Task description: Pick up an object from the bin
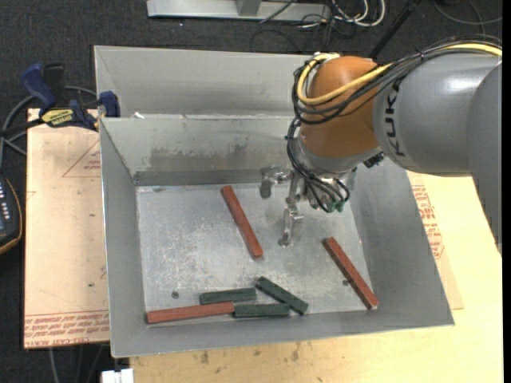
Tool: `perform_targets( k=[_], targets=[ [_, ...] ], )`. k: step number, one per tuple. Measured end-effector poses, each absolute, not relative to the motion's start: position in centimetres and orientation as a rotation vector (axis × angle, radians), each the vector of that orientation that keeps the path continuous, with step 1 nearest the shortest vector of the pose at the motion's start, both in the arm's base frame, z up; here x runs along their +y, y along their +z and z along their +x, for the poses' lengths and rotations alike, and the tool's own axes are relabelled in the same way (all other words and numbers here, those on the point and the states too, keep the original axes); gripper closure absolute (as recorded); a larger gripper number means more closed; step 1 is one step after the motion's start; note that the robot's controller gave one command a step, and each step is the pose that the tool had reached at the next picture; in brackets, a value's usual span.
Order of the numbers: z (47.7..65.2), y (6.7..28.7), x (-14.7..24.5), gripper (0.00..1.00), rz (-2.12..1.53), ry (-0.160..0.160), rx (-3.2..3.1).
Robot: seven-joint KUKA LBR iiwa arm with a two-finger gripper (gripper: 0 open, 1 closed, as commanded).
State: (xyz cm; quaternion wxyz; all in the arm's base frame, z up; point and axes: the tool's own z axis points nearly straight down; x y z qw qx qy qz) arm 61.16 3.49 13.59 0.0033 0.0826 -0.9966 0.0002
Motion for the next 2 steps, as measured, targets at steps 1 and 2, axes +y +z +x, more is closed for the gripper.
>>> perform_targets(
  k=[1,2],
  targets=[
    [64.5,6.6,6.2,0.00,0.272,-0.004,-3.129],
    [58.1,14.4,11.4,0.00,1.255,-0.003,-2.885]
  ],
)
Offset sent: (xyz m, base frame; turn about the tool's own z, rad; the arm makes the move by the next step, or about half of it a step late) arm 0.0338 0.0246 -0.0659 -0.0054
